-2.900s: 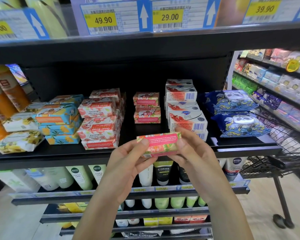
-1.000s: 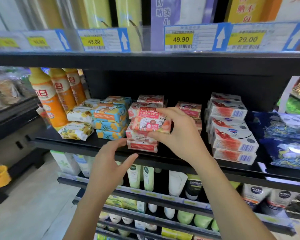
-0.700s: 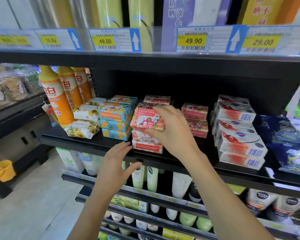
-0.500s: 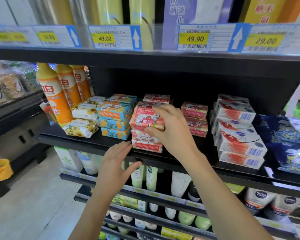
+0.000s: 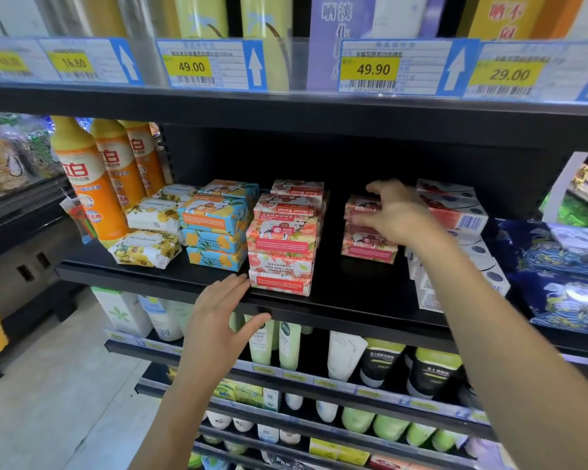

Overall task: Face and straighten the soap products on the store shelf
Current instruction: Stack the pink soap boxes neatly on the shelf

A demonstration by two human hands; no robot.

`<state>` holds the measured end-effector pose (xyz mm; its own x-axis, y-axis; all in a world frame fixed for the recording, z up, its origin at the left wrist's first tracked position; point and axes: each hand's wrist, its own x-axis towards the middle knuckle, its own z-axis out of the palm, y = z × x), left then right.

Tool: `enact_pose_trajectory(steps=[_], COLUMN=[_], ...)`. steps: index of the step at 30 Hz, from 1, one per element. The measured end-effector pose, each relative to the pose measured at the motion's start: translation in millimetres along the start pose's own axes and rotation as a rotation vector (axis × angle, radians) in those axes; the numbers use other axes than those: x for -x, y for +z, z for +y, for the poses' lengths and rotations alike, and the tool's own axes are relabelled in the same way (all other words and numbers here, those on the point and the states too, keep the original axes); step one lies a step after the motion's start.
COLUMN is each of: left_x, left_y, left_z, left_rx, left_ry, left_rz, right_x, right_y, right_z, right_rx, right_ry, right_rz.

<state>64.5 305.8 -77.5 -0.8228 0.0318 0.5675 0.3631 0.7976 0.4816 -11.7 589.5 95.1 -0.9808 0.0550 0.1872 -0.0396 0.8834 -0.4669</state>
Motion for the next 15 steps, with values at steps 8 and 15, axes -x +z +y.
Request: enact_pose_trajectory(steps=[8, 15], left_x=[-0.5, 0.3], left_y=[-2.0, -4.0], left_z=[3.9, 3.7], left_rx=[0.061, 0.083], left_ry=[-0.021, -0.054], left_rz=[0.042, 0.013], right_x=[-55.3, -71.3], right_y=[-7.5, -0.2], right_z=[18.3, 14.7], right_rx=[0.368, 0.542], right_ry=[0.013, -0.054], right_rz=[-0.245, -0.31])
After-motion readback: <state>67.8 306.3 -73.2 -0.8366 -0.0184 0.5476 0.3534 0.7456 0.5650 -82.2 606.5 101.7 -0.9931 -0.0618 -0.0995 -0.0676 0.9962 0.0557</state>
